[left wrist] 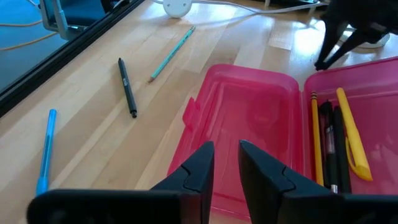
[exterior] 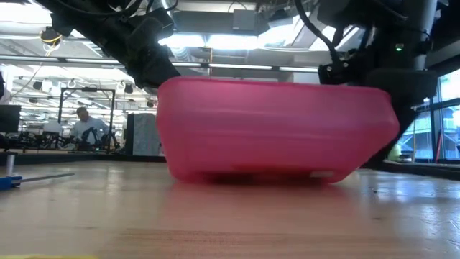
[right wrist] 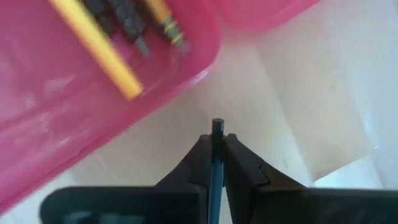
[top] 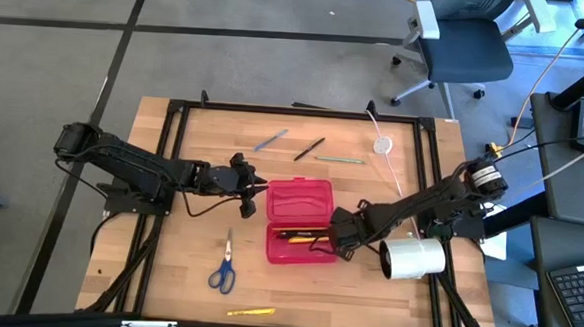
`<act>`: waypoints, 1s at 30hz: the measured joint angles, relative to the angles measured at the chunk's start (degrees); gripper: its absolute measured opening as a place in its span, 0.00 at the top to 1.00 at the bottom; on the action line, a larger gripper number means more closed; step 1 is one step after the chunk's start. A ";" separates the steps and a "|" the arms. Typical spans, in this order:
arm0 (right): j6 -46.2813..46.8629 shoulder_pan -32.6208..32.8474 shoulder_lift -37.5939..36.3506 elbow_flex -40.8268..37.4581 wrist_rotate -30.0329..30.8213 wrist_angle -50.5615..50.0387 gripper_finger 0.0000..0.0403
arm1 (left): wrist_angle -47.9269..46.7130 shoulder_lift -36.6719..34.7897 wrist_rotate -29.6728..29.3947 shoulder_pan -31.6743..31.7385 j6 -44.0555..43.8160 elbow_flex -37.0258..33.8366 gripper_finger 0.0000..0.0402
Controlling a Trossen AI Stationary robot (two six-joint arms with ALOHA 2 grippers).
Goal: Pick & place school supplies into a supply box
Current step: Put the bottom black pen into the red supply box
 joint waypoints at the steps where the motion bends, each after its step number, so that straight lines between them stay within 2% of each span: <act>1: 0.07 -0.18 -0.25 0.00 0.66 -0.06 0.92 | 0.00 0.00 0.02 -0.02 0.00 0.00 0.84; 15: -1.11 -2.71 -4.90 0.07 2.93 -6.42 0.92 | 0.00 0.00 0.02 -0.01 0.00 0.00 0.84; 21: -2.80 -2.76 -8.85 0.09 6.31 -7.07 0.93 | 0.00 0.00 -0.01 0.00 0.00 0.00 0.84; 25: -6.44 -2.92 -12.33 0.11 7.26 -3.30 0.92 | 0.00 0.00 -0.01 0.00 0.00 0.00 0.83; 30: -16.50 -3.50 -16.24 0.15 6.99 8.56 0.93 | 0.00 0.00 -0.01 -0.02 0.00 0.00 0.84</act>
